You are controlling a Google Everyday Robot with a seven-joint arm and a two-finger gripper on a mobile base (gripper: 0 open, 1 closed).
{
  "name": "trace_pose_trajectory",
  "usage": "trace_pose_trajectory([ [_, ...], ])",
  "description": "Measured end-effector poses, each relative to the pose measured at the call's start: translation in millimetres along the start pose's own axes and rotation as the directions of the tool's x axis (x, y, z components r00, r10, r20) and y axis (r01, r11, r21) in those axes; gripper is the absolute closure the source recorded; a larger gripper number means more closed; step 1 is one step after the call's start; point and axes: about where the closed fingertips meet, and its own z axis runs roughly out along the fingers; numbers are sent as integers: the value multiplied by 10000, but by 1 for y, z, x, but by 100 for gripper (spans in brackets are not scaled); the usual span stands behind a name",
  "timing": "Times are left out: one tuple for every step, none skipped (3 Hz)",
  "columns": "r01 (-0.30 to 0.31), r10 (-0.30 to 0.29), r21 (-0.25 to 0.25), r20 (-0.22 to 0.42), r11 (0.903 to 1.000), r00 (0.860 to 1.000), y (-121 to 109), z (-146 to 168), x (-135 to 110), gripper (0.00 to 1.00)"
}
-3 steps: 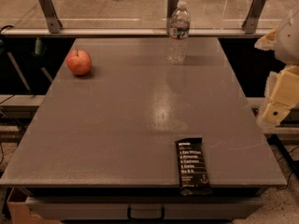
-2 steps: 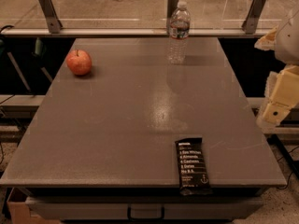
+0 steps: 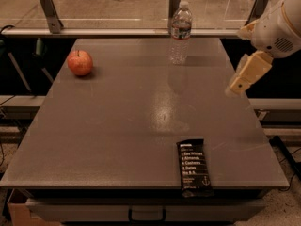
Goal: Move water bottle near apple
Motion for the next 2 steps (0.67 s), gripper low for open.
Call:
trace_pose_trajectory([
  [-337, 198, 861, 1571, 9957, 9874, -55, 33, -24, 0],
  [-323, 193, 819, 1548, 9961, 9878, -54, 33, -24, 0],
])
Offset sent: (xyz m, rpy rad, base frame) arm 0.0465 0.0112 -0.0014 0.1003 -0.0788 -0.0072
